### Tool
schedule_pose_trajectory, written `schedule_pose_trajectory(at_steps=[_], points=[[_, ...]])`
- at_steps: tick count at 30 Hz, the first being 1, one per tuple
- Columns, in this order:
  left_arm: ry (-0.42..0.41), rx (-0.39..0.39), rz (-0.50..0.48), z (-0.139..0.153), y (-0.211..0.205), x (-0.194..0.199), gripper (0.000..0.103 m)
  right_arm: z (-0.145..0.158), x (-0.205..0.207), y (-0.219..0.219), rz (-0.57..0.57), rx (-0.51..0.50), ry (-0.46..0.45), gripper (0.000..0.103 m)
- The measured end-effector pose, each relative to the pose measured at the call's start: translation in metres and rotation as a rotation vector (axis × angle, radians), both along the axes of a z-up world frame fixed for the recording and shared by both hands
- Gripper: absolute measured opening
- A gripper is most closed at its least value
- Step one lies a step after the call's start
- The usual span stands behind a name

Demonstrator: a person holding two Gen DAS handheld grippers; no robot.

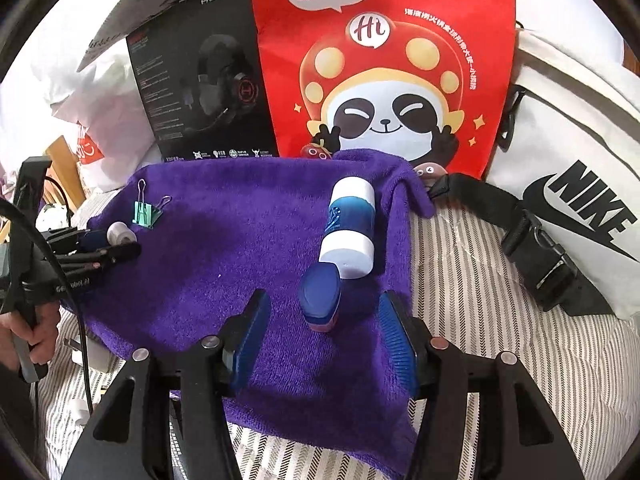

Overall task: Organize rigid objects
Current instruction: 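Set the jar beside the clip with the left tool while the right tool sets the bottle down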

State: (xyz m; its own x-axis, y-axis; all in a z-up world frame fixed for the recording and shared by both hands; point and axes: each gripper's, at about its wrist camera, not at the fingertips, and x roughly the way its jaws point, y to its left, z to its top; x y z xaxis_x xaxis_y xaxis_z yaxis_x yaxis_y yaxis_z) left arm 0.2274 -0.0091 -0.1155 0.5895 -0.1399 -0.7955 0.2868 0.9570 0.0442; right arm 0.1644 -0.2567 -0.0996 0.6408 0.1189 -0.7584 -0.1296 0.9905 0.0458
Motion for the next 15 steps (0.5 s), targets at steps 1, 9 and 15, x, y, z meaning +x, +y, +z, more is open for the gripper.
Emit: schedule_pose_trajectory(at_steps=[1,9,15], points=[[0.003,0.0,-0.001,0.0,0.0,0.0,0.053,0.001,-0.001,0.0,-0.001,-0.002,-0.002,0.056],[-0.036,-0.049,0.025,0.041,0.007,-0.034,0.053,0.027,-0.027,0.008,-0.013,0.011,-0.038,0.056],[-0.059,-0.049,0.011,0.061,0.008,-0.085,0.053,0.042,-0.069,0.016,-0.048,0.023,-0.011,0.056]])
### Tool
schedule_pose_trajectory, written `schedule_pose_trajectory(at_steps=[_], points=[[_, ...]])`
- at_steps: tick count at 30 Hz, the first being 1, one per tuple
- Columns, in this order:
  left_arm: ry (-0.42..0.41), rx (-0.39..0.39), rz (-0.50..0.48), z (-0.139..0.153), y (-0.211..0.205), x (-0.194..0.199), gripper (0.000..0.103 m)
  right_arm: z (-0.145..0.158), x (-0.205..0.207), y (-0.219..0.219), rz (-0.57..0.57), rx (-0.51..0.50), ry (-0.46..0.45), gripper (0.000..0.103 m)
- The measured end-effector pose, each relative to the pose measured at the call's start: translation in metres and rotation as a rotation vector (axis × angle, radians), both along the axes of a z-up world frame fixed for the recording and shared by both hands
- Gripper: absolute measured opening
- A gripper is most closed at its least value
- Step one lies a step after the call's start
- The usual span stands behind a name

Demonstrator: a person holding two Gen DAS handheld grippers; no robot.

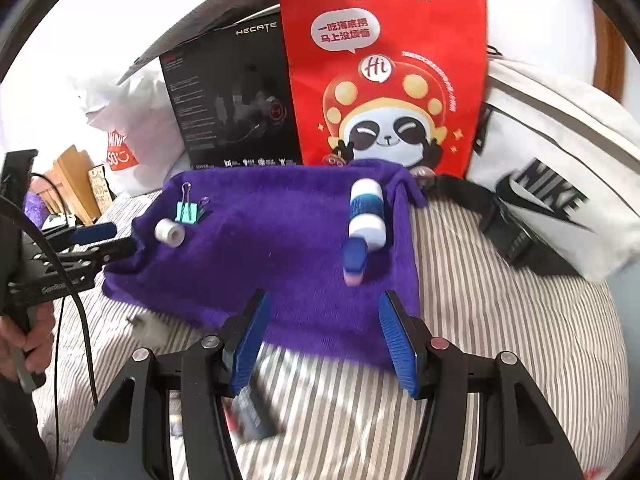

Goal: Organize rigid objects

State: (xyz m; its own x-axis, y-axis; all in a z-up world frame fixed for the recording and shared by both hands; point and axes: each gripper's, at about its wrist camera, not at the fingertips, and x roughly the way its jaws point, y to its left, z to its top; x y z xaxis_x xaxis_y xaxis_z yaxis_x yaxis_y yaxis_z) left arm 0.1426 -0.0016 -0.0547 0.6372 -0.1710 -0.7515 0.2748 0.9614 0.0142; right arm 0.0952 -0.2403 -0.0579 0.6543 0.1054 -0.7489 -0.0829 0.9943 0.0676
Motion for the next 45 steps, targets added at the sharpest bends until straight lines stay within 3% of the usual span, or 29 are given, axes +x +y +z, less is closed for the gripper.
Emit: schedule_pose_trajectory(at_steps=[5,10,18,24,28,30,32,34,43,45], points=[[0.06,-0.056,0.017,-0.012,0.001,-0.028,0.053,0.007,-0.027,-0.006,-0.052,0.135,0.022,0.056],[0.125,-0.14,0.021,-0.03,-0.008,-0.034,0.053,0.015,-0.044,-0.002,-0.07,0.148,0.015,0.056],[0.202,-0.066,0.096,-0.065,-0.025,-0.018,0.053,0.013,-0.06,-0.011,-0.095,0.176,0.017,0.056],[0.181,-0.05,0.113,-0.063,-0.005,-0.032,0.054,-0.001,-0.059,-0.008,-0.069,0.174,0.041,0.056],[0.177,-0.088,0.103,-0.062,-0.005,-0.029,0.054,-0.008,-0.056,-0.005,-0.052,0.175,0.055,0.056],[0.174,-0.076,0.118,-0.062,-0.01,-0.026,0.051,-0.013,-0.055,-0.004,-0.044,0.17,0.071,0.056],[0.175,-0.037,0.12,-0.066,-0.016,-0.024,0.037,-0.019,-0.054,-0.003,-0.039,0.16,0.085,0.056],[0.157,-0.007,0.126,-0.066,-0.019,-0.024,0.029,-0.023,-0.054,-0.001,-0.035,0.147,0.098,0.056],[0.112,0.003,0.093,-0.067,-0.019,-0.028,0.026,-0.036,-0.052,0.003,-0.017,0.136,0.125,0.056],[0.121,-0.024,0.09,-0.066,-0.013,-0.028,0.026,-0.042,-0.051,0.007,-0.001,0.118,0.134,0.056]])
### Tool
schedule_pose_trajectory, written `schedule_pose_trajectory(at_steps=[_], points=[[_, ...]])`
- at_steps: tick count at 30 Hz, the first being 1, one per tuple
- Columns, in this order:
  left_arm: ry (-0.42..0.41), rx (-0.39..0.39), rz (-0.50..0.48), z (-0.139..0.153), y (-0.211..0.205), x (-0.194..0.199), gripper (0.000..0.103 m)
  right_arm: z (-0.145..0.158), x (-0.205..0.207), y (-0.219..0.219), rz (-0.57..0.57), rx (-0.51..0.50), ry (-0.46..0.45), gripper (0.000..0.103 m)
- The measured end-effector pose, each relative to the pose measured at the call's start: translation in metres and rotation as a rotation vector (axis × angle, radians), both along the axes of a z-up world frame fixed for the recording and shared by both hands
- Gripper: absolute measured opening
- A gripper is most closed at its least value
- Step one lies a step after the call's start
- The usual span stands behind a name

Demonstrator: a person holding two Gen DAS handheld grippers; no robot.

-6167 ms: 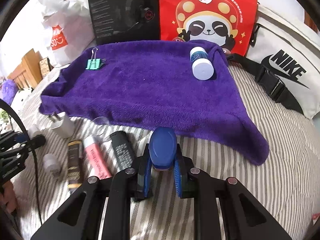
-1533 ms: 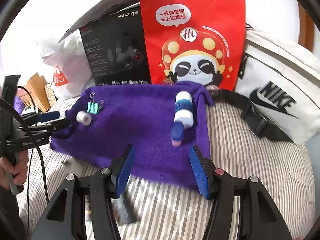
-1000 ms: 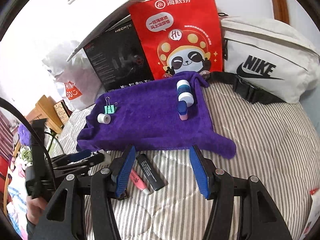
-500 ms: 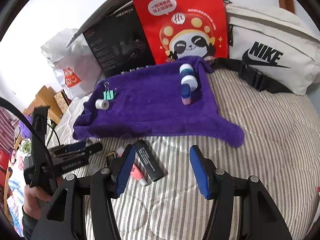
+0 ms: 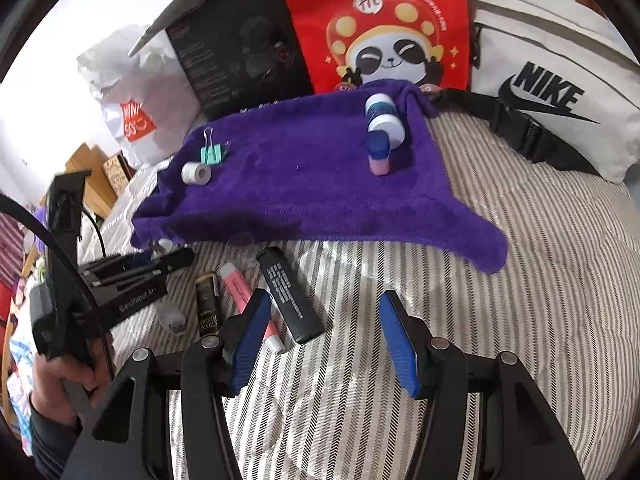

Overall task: Organize rigid objects
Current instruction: 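Grasp the white power adapter with the left tool while the right tool approaches the black stick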

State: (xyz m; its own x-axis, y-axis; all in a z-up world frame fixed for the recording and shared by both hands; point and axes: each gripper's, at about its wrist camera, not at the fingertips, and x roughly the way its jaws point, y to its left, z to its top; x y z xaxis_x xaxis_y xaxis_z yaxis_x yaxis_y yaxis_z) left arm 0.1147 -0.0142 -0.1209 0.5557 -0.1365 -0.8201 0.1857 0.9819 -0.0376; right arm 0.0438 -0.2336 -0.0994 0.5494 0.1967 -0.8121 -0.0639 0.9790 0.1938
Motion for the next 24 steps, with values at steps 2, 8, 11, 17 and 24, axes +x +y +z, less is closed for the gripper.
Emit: schedule_pose_trajectory(at_steps=[2,8,11,17,24], points=[[0.006,-0.014,0.006,0.002,0.008,-0.002,0.026,-0.005,0.001,0.004,0.011,-0.023,0.009,0.056],[-0.009,0.022,0.028,0.0,0.032,-0.009,0.026,-0.018,0.005,0.013,0.043,-0.05,0.013,0.055],[-0.027,0.026,0.017,-0.001,0.031,-0.011,0.026,-0.023,0.009,0.017,0.065,-0.042,0.015,0.051],[-0.079,0.039,0.008,-0.004,0.028,-0.016,0.026,-0.03,0.016,0.028,0.112,-0.083,0.011,0.044],[-0.076,0.028,0.017,-0.004,0.029,-0.016,0.026,-0.033,0.025,0.044,0.182,-0.176,0.007,0.041]])
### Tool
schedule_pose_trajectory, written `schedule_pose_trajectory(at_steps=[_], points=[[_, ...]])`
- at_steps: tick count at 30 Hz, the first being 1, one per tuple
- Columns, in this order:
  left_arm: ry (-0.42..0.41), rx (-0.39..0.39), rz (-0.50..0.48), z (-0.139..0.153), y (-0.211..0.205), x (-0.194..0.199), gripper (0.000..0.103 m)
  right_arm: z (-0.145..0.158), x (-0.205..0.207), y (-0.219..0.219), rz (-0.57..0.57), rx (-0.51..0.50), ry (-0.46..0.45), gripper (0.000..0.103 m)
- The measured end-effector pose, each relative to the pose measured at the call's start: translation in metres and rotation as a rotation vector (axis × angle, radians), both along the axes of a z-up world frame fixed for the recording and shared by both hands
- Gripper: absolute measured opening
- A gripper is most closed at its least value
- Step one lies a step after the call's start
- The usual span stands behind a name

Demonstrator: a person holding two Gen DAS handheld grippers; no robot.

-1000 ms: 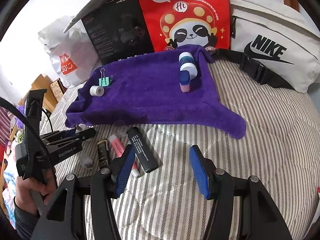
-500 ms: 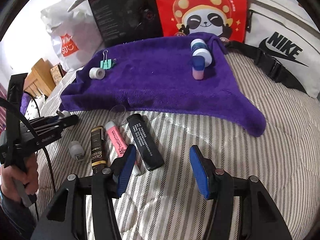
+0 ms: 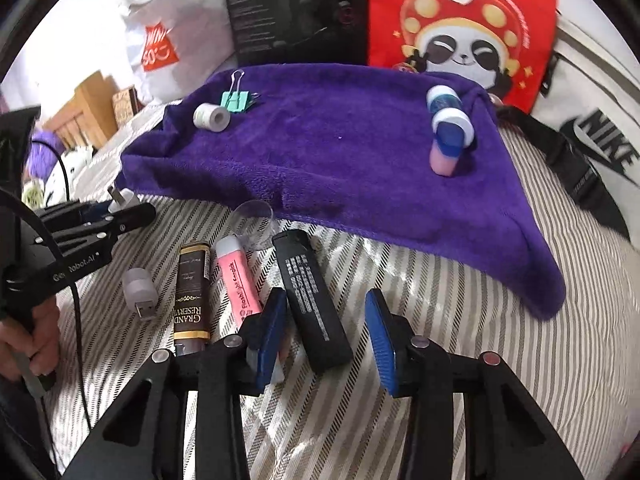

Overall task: Organize rigid objects
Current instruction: 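Close the right tool on the black rectangular stick and lift it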

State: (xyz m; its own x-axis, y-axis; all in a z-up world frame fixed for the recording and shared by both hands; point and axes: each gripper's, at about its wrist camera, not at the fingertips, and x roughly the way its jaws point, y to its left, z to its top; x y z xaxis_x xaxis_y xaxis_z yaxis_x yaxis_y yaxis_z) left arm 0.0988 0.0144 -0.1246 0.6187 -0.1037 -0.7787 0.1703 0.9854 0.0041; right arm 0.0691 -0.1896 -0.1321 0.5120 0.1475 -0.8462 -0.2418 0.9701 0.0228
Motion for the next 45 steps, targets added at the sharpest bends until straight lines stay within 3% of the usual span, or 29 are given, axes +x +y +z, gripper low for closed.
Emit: schedule_pose_trajectory(at_steps=[4,13,18,25,36,45], points=[[0.0,-0.005,0.0,-0.001,0.0,0.0,0.026,-0.001,0.002,0.005,0.011,-0.031,-0.029,0.022],[0.002,-0.027,0.0,-0.001,0.002,0.0,0.026,0.001,-0.013,-0.019,-0.118,0.018,0.002,0.023],[0.004,-0.042,0.0,0.0,0.005,0.0,0.026,0.001,-0.013,-0.009,-0.109,-0.055,0.004,0.025],[0.003,-0.038,0.0,0.0,0.003,0.0,0.026,0.002,-0.016,-0.009,-0.068,-0.084,0.016,0.022],[0.009,-0.019,-0.016,-0.001,0.002,-0.001,0.026,0.003,-0.013,-0.011,-0.084,-0.049,0.015,0.022],[0.029,-0.036,-0.011,0.01,0.008,-0.012,0.026,0.027,-0.024,-0.021,-0.081,0.002,-0.029,0.022]])
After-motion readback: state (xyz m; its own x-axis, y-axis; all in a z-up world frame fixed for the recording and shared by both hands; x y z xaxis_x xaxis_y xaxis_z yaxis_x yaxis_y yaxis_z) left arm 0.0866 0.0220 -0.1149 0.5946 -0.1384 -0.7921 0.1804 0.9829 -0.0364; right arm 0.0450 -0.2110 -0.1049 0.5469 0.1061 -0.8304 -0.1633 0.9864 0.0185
